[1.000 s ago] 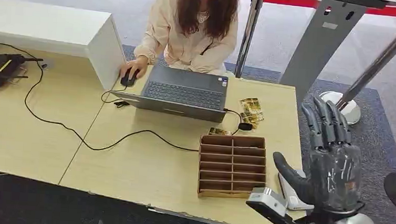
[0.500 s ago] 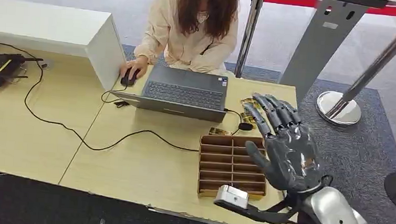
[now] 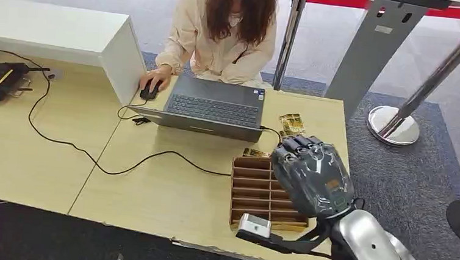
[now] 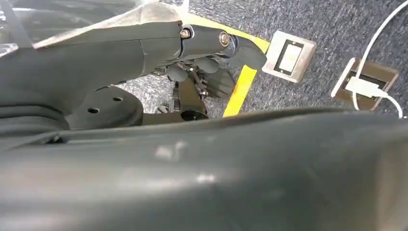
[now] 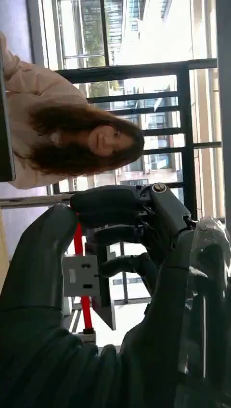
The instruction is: Pass the card to the sensor for recognition and then transmit it.
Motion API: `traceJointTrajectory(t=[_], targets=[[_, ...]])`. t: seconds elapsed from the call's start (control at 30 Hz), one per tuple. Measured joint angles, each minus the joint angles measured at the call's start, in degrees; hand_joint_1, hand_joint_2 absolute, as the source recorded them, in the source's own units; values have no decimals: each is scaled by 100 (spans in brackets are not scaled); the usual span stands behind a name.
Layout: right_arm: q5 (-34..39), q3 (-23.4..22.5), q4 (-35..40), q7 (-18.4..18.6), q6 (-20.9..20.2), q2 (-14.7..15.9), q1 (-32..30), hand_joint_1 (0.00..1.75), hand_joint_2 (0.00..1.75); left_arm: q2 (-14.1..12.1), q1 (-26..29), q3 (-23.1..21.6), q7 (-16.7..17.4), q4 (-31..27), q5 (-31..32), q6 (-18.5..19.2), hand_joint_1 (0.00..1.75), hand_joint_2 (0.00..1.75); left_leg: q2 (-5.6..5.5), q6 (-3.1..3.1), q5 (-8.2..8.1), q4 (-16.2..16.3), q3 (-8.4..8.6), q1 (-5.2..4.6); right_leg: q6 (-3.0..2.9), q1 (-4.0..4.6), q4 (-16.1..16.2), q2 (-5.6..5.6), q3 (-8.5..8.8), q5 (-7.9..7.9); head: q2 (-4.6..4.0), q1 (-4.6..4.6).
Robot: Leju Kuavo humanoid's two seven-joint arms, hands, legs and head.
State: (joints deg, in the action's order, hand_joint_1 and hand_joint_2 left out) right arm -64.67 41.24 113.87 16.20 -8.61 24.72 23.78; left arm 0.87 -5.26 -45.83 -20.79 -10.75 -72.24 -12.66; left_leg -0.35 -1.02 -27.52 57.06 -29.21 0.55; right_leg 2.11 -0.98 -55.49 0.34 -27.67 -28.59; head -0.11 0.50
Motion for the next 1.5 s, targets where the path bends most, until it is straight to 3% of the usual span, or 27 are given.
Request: traceJointTrajectory(t=[0.1,0.17,0.2,0.27,0.83,1.5], targets=[[15,57,-87,39,-39,0,88,93,175,0,-2,-2,-26,0,4,2,0,0,0,0,0,0,1,0,0,0,0,0,0,0,0,0],[13,92,-138,57,-77,-2,136,70,175,0,-1,-5,-33,0,7,4,0,0,0,0,0,0,0,0,0,0,0,0,0,0,0,0],[11,114,-160,72,-98,0,159,70,175,0,-1,-5,-39,0,7,7,0,0,0,0,0,0,0,0,0,0,0,0,0,0,0,0],[-13,146,-207,88,-127,0,203,45,175,0,-1,-5,-50,0,7,9,0,0,1,0,0,0,0,0,0,0,0,0,-1,0,0,0],[-26,124,-542,284,-186,203,316,54,175,-4,2,-20,-120,0,-17,41,0,0,1,0,0,0,2,0,0,0,1,0,-2,0,0,0],[103,-120,-962,404,116,339,103,52,175,-4,2,-57,-98,0,-4,0,0,0,2,0,0,0,0,0,0,0,1,0,-5,0,0,0]])
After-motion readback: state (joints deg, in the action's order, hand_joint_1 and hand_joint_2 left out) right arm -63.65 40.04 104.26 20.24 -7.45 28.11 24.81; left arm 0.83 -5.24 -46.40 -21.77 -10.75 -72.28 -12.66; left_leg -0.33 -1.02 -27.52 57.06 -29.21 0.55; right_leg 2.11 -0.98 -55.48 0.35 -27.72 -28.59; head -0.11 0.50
